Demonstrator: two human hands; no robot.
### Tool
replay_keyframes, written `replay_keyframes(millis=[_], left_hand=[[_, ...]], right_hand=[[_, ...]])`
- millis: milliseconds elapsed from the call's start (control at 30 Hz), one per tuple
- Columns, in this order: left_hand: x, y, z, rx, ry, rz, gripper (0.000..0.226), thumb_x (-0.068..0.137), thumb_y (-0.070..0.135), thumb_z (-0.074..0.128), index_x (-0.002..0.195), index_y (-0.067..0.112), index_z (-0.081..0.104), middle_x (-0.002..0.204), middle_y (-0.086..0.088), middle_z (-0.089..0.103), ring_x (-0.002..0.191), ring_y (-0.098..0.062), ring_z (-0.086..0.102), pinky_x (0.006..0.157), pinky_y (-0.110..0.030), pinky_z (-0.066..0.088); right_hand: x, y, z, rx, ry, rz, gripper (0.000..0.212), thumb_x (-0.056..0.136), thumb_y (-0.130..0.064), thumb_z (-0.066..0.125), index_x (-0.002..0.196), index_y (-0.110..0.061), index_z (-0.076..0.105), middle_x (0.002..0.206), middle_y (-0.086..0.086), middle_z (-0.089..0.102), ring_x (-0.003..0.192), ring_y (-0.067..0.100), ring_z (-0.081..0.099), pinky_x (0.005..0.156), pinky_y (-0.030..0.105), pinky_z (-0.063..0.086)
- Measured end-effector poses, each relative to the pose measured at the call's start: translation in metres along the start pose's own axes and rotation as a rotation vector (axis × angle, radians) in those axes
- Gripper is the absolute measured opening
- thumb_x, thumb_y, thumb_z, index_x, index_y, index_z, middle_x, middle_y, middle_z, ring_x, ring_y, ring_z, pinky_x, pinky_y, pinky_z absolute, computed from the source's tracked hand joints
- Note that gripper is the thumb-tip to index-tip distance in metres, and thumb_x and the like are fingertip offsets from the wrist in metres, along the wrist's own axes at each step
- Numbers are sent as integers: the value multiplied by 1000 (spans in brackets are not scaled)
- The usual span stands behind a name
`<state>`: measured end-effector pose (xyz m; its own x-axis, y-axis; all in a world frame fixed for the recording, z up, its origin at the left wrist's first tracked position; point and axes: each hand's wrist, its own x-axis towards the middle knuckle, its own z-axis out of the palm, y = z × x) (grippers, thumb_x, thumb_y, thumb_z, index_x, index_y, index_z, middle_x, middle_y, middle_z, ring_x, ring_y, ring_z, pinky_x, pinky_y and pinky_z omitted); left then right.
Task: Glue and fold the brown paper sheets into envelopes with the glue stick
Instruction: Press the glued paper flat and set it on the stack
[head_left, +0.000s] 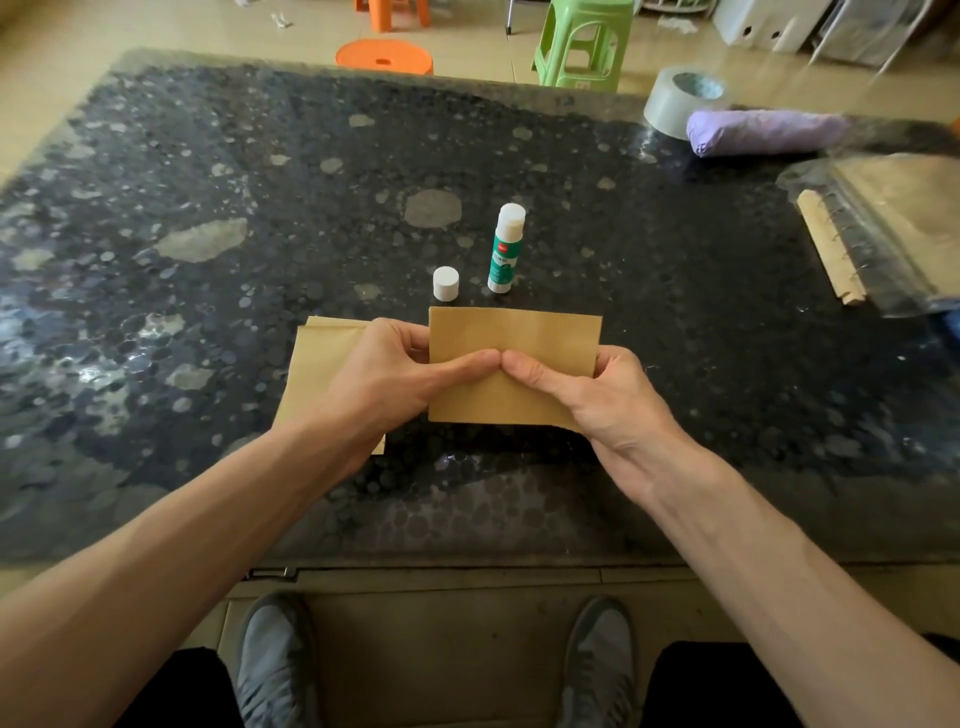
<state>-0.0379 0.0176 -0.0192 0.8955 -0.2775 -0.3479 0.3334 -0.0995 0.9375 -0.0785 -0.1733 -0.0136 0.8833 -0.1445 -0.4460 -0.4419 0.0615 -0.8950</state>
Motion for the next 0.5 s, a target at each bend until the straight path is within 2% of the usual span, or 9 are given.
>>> replay_keyframes(millis=[133,333,500], left_hand=[[0,-1,-1,2,21,-6,38,74,35,85,103,11,80,97,-3,81,93,-19,78,81,-31,61],[-1,0,1,-40,9,-49,31,80,30,83,104,11,79,97,-4,81,93,-19,78,82,-31,64],[-1,1,-3,-35,36,-31,29,81,30,82,104,12,80,98,-3,81,92,-19,78,80,-28,63]], right_hand=[[-1,-1,0,18,-41,5,35,78,-29,89,108,-16,78,101,1,81,98,15,77,96,40,60],[1,-2,-5,35,-26,11,37,77,-30,89,109,-14,78,102,2,81,98,17,78,96,41,60],[1,-5,-8,-12,16,-11,35,74,-32,89,105,-17,79,97,-4,81,91,9,78,85,29,60]])
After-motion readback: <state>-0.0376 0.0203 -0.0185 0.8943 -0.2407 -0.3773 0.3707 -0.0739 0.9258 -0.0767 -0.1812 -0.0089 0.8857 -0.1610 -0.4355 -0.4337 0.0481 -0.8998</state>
